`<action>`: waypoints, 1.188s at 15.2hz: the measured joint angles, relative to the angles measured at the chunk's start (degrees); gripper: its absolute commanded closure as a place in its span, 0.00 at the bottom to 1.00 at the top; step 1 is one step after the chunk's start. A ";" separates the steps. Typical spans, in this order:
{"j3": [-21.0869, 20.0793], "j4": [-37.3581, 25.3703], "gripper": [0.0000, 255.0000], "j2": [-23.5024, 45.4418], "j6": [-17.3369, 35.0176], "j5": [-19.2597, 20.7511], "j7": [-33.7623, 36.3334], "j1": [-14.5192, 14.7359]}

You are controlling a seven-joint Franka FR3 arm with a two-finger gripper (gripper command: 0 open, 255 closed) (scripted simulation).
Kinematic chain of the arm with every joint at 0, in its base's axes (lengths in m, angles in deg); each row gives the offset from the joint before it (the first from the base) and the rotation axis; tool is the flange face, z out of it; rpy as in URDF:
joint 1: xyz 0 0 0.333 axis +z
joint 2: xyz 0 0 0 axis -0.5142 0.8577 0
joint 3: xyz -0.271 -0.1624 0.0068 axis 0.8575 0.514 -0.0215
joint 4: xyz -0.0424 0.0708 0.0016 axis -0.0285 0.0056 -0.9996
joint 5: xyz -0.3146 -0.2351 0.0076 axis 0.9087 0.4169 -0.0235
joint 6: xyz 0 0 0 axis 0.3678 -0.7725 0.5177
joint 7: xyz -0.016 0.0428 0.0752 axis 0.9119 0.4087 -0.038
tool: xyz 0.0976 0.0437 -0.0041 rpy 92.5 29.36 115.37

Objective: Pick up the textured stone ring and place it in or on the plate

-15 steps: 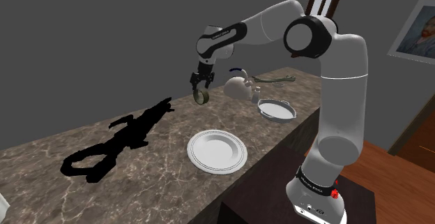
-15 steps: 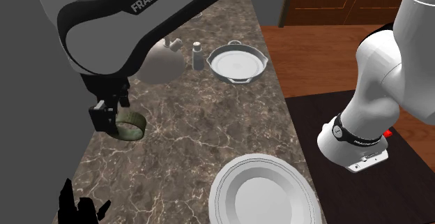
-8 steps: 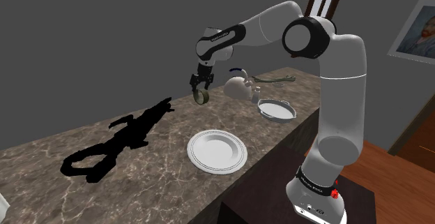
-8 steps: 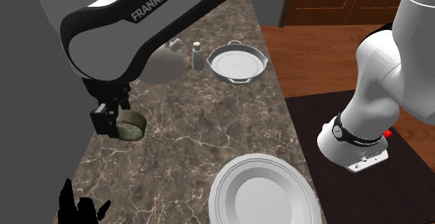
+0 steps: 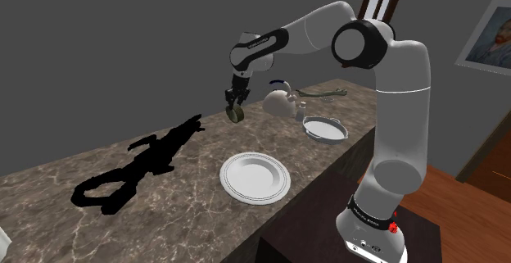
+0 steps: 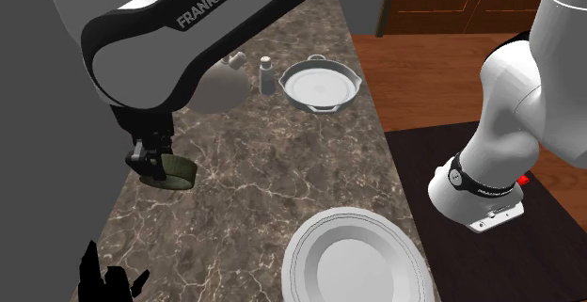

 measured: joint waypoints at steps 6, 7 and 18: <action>0.09 -0.56 1.00 -0.61 -1.16 0.23 0.26 0.05; 0.13 -0.78 1.00 -0.99 -1.76 0.35 0.39 0.09; 0.50 -5.74 1.00 -3.63 -9.26 1.34 1.48 0.11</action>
